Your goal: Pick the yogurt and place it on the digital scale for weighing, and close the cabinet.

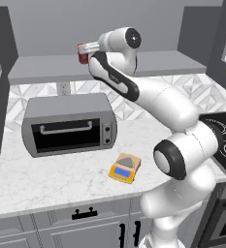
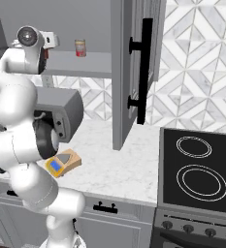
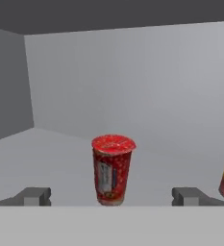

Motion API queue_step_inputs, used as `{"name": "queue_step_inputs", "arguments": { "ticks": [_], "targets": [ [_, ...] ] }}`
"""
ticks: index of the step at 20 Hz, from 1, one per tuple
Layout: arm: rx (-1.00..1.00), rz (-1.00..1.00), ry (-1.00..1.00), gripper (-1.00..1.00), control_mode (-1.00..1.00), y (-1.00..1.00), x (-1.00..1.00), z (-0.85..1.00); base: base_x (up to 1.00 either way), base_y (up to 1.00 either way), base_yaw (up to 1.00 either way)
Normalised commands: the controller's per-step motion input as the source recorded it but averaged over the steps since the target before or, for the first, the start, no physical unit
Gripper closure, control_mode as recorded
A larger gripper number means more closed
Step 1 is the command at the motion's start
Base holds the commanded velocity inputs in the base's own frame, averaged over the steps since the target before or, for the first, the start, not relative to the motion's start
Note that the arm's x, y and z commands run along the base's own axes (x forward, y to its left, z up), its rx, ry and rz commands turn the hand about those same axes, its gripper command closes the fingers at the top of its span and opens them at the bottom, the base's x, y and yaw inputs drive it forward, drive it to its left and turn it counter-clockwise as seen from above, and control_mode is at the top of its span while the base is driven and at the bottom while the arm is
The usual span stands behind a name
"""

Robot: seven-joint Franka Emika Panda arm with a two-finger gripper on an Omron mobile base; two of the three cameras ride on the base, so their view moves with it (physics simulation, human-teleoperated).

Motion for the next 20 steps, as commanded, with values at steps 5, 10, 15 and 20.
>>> {"name": "queue_step_inputs", "arguments": {
  "ticks": [5,10,15,20],
  "targets": [
    [-0.03,0.0,0.0,-1.0,-1.0,0.24,0.37,0.0,0.0,0.0,0.0],
    [-0.04,0.0,0.0,-1.0,-1.0,0.27,0.21,-0.02,0.0,0.0,0.0],
    [-0.02,0.0,0.0,-1.0,-1.0,0.15,0.22,-0.1,0.0,0.0,0.0],
    [0.0,0.0,0.0,-1.0,-1.0,0.0,0.32,-0.17,0.0,0.0,0.0]
  ]
}}
